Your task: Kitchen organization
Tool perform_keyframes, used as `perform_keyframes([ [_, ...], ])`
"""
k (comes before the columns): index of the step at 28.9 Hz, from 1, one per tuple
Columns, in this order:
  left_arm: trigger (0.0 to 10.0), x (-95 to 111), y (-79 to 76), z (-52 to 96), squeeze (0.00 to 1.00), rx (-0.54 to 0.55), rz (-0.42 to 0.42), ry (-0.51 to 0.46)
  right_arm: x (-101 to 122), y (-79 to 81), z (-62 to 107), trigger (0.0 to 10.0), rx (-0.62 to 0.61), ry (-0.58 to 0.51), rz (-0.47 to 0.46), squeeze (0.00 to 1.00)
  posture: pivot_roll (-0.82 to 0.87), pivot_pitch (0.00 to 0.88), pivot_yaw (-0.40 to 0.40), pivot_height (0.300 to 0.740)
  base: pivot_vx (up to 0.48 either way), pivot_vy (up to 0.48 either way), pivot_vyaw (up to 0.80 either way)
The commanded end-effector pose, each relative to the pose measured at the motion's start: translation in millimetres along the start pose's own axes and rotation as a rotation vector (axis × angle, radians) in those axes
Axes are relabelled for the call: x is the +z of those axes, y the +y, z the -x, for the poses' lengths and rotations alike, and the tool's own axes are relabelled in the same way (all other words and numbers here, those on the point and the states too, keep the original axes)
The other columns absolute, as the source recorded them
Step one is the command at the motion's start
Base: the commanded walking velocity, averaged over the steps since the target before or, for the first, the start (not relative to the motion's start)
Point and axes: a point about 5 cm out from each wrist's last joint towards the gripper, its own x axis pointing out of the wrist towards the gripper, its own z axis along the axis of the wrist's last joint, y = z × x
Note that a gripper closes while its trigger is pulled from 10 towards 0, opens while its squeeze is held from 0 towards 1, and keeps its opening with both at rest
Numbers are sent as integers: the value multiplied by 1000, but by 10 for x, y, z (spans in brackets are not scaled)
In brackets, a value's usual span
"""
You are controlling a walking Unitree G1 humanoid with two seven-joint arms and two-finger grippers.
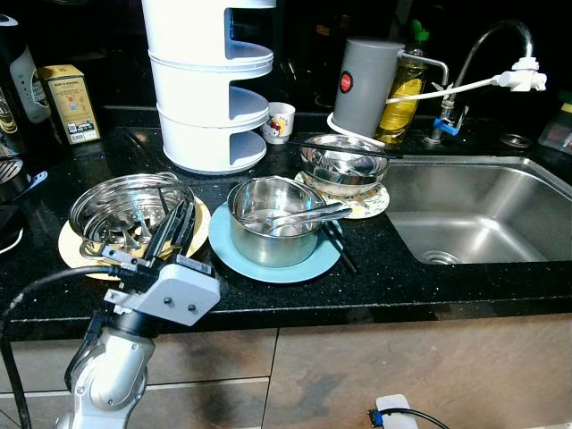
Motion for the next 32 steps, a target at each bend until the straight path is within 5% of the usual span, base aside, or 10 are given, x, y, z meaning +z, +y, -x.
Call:
perform_keyframes([
  [1,0,65,5,-26,0,-2,17,-20,-41,-11,12,10000,-2,12,-13,0,-13,62,-88,740,0,0,0],
  [17,0,122,56,-103,0,48,59,-1,-38,9,9,10000,2,14,-19,0,-11,68,-89,740,0,0,0],
  [27,0,233,193,-572,0,97,400,-51,138,12,-23,10000,24,-66,-62,0,-13,65,-85,740,0,0,0],
  [32,0,297,228,-697,0,72,569,-56,99,73,-6,10000,155,-49,-82,0,-14,64,-81,740,0,0,0],
])
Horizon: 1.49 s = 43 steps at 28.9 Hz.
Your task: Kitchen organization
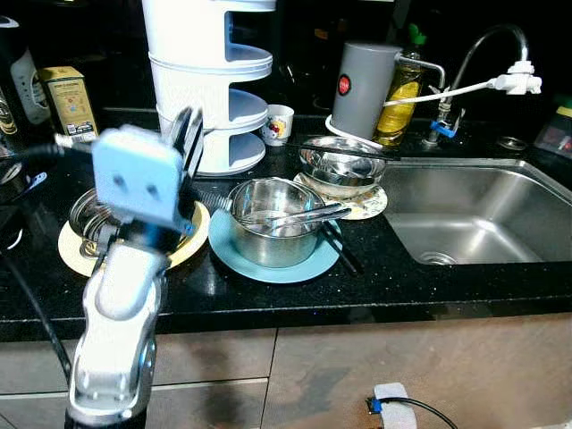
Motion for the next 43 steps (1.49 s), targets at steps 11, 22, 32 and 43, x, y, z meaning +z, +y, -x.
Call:
perform_keyframes([
  [11,0,2,187,-129,0,49,286,50,253,385,286,10000,761,-59,27,0,-19,72,-70,740,0,0,0],
  [22,0,36,259,-198,0,52,433,59,1281,616,809,10000,1188,-370,-104,0,-19,73,-70,740,0,0,0],
  [32,0,83,347,-260,0,108,597,28,1919,788,1189,10000,1343,-613,-205,0,-18,72,-70,740,0,0,0],
  [43,0,-31,423,-217,0,197,1179,-17,2762,830,1376,10000,1087,-916,-538,0,-18,60,-65,740,0,0,0],
])
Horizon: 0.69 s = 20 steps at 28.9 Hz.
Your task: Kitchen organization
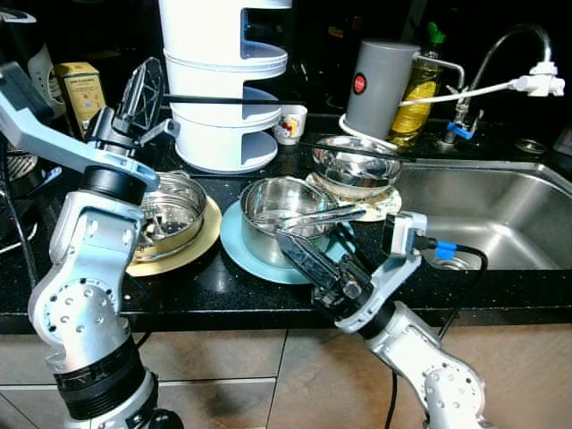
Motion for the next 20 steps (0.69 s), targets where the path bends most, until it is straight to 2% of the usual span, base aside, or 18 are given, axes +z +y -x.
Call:
perform_keyframes([
  [1,0,-22,16,21,0,-1,123,2,95,-126,-31,10000,-147,-76,-20,0,-19,59,-64,740,0,0,0],
  [3,0,-43,61,55,0,12,203,8,127,-185,-79,10000,-220,-108,-69,0,-20,59,-63,740,0,0,0],
  [5,0,-63,86,77,0,17,262,4,132,-201,-108,10000,-248,-110,-73,0,-21,55,-63,740,0,0,0],
  [6,0,-63,86,77,0,17,262,4,132,-201,-108,10000,-248,-110,-73,0,-21,55,-63,740,0,0,0],
  [7,0,-84,101,98,0,16,303,6,129,-197,-138,10000,-273,-111,-77,0,-23,56,-61,740,0,0,0],
  [9,0,-92,104,105,0,16,309,10,127,-191,-148,10000,-278,-115,-86,0,-23,56,-61,740,0,0,0],
  [10,0,-111,106,116,0,12,310,24,126,-179,-171,10000,-284,-133,-116,1000,-25,55,-59,740,0,0,0],
  [13,0,-186,112,153,0,13,320,53,173,-114,-271,10000,-258,-252,-302,1000,-26,56,-57,740,0,0,0],
  [14,0,-186,112,153,0,13,320,53,173,-114,-271,10000,-258,-252,-302,1000,-26,56,-57,740,0,0,0],
  [17,0,-213,139,187,0,37,315,69,250,-53,-353,10000,-237,-330,-418,1000,-27,59,-53,740,0,0,0],
  [20,0,-264,163,233,0,46,320,90,282,2,-420,10000,-203,-339,-442,1000,-27,61,-53,740,0,0,0],
])
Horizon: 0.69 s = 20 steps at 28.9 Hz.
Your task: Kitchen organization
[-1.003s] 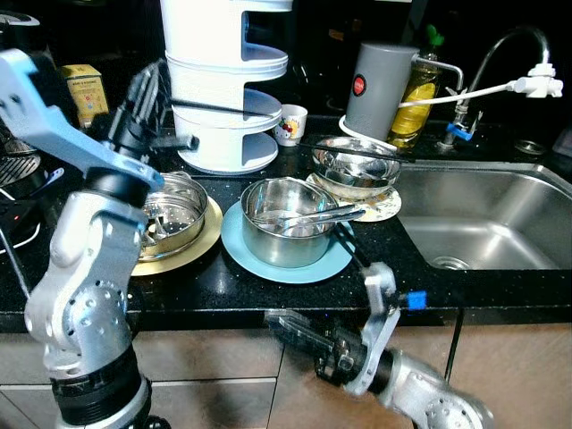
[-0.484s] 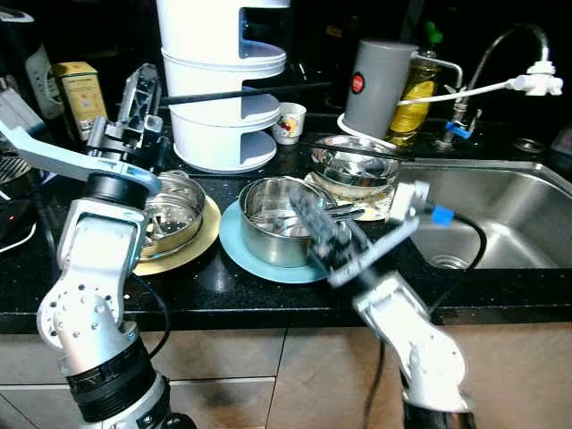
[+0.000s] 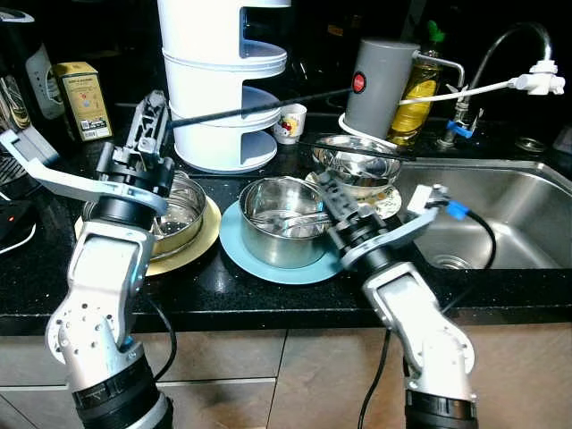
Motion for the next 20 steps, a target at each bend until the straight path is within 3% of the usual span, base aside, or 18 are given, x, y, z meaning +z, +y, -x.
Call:
perform_keyframes([
  [1,0,-59,-8,12,0,-7,21,18,-243,266,-201,10000,108,-2,-166,1000,-27,61,-53,740,0,0,0],
  [9,0,-212,61,99,0,11,36,87,-322,359,-282,10000,119,59,-154,1000,-28,61,-53,740,0,0,0],
  [10,0,-237,69,115,0,13,43,98,-324,379,-288,10000,125,65,-161,788,-28,61,-53,740,0,0,0],
  [12,0,-282,77,146,0,17,56,115,-322,430,-294,10000,143,77,-162,0,-31,56,-50,740,0,0,0],
  [20,0,-357,84,212,0,8,44,164,-343,484,-303,10000,158,94,-136,0,-32,51,-54,740,0,0,0],
])
